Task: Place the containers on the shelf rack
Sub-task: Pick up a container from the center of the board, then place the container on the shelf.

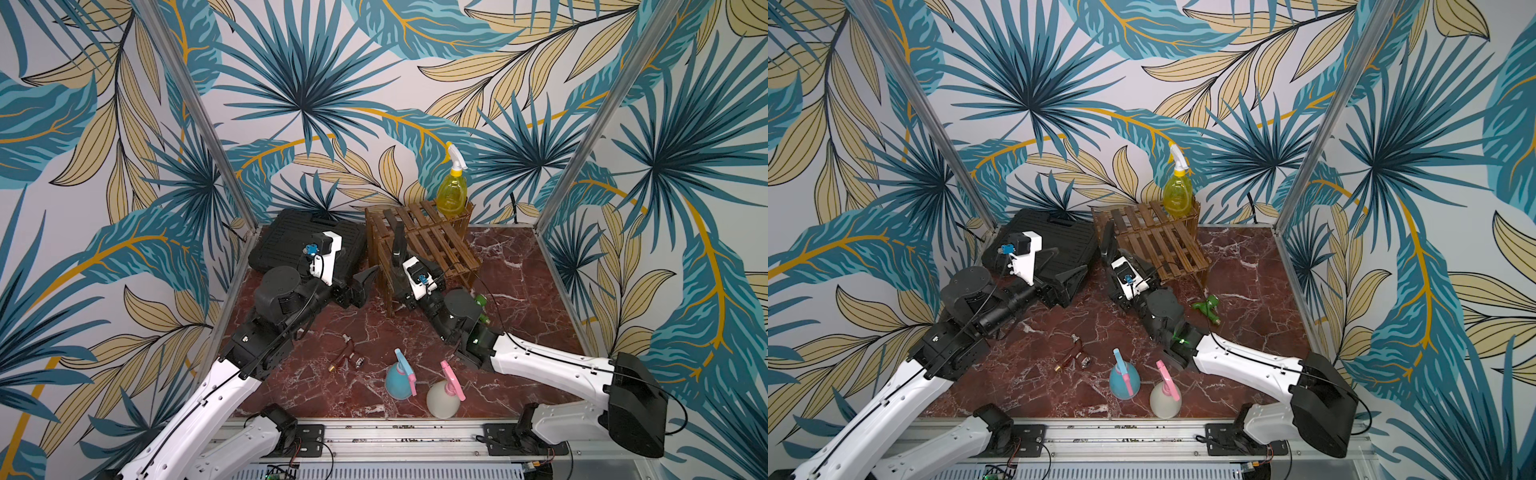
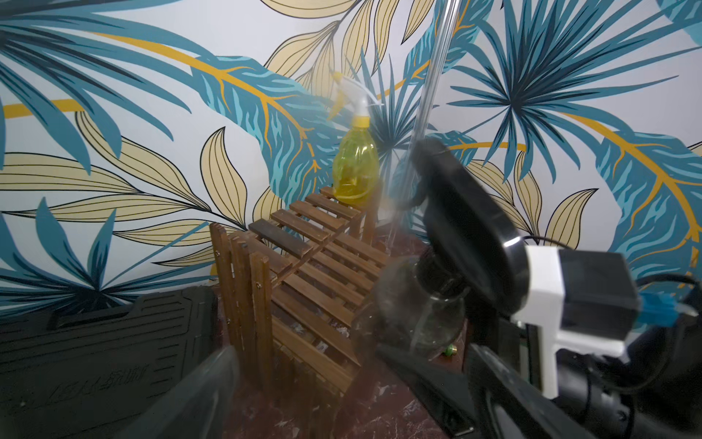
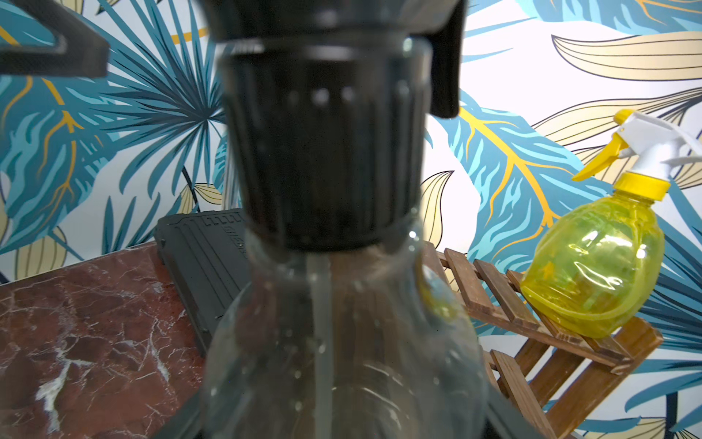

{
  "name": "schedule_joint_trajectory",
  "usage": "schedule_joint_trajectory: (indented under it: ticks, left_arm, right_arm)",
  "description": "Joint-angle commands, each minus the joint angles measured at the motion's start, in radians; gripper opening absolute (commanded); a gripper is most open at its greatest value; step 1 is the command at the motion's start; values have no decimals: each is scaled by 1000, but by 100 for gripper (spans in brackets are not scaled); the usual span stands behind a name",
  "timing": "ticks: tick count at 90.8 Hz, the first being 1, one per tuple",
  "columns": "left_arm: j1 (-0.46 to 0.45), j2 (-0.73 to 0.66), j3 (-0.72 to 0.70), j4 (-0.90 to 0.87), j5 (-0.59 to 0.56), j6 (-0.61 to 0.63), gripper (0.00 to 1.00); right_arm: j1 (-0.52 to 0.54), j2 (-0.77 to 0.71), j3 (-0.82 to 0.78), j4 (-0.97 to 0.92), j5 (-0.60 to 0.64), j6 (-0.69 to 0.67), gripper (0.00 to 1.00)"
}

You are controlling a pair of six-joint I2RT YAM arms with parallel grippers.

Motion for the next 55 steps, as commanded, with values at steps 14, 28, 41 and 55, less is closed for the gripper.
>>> schedule_joint_trajectory:
  ticks: [14, 28, 41, 55]
  left_arm:
    - [148, 17, -80, 151, 256, 67, 100]
    - [164, 57, -110, 222, 291, 100, 100]
    - [164, 85, -115, 240, 357, 160, 100]
    - [166, 97, -141, 275, 385, 214, 100]
  right_arm:
    - [-102, -59, 160, -263, -317, 61, 68]
    - [-205, -27, 259, -351, -521, 77, 68]
    - [-332, 29, 361, -426, -740, 111, 68]
    - [-425, 116, 473, -488, -855, 124, 68]
